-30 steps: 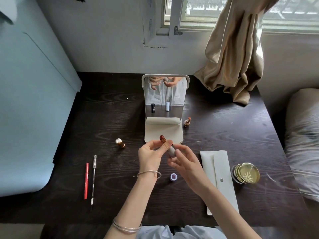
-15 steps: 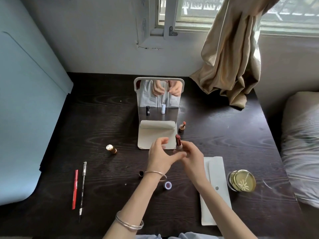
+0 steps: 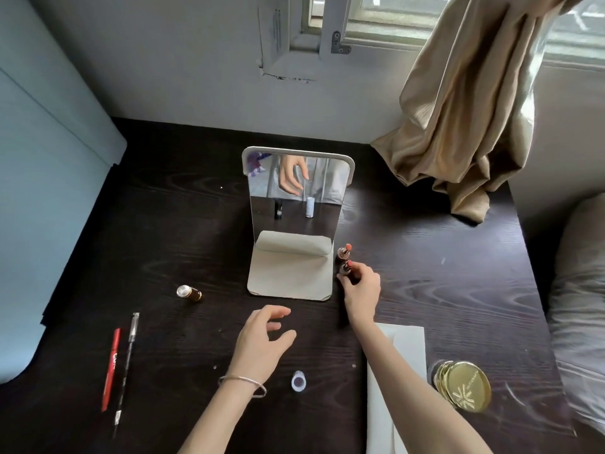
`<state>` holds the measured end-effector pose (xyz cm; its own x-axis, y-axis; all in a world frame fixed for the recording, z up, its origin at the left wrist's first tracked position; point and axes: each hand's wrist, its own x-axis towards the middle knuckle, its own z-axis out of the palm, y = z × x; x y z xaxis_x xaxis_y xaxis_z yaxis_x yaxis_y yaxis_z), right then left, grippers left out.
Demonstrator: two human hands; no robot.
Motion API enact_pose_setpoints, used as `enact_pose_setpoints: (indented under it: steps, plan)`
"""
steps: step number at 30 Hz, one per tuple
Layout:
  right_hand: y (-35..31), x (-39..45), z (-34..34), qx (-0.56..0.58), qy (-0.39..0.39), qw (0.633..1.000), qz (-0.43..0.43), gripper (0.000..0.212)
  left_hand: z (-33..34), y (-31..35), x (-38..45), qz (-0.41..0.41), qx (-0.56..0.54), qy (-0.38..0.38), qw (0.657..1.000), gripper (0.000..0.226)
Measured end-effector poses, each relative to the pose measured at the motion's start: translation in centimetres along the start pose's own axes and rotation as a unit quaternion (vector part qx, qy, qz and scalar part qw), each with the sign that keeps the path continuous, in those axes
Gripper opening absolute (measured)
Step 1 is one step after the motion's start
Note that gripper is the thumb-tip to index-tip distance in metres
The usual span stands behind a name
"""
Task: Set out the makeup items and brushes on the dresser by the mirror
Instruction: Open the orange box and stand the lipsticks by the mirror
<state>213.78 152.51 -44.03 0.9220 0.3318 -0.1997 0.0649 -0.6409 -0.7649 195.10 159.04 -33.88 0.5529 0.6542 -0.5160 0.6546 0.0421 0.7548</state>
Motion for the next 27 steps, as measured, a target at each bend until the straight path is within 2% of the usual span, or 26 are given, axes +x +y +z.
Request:
enact_pose_setpoints:
  steps: [7, 21, 24, 27]
  plan:
    - [0.9, 0.0, 0.5, 0.019, -0.007, 1.000, 0.012, 0.013, 0.5, 0.1, 0.9, -0.019, -0.009, 0.001, 1.000, 0.028]
    - [1.1, -0.1, 0.4, 0.013, -0.020, 1.000, -0.003, 0.019, 0.6, -0.4, 1.1, -0.026, -0.013, -0.005, 1.000, 0.025]
    - [0.6, -0.5, 0.2, 0.035, -0.011, 0.999, 0.028, 0.032, -0.6, -0.4, 0.8, -0.008, -0.047, 0.057, 0.997, 0.030]
    - [-0.8, -2.3, -0.6, 0.076, 0.022, 0.996, 0.051, 0.037, -3.6, -1.1, 1.1, 0.068, -0.001, 0.217, 0.974, 0.035]
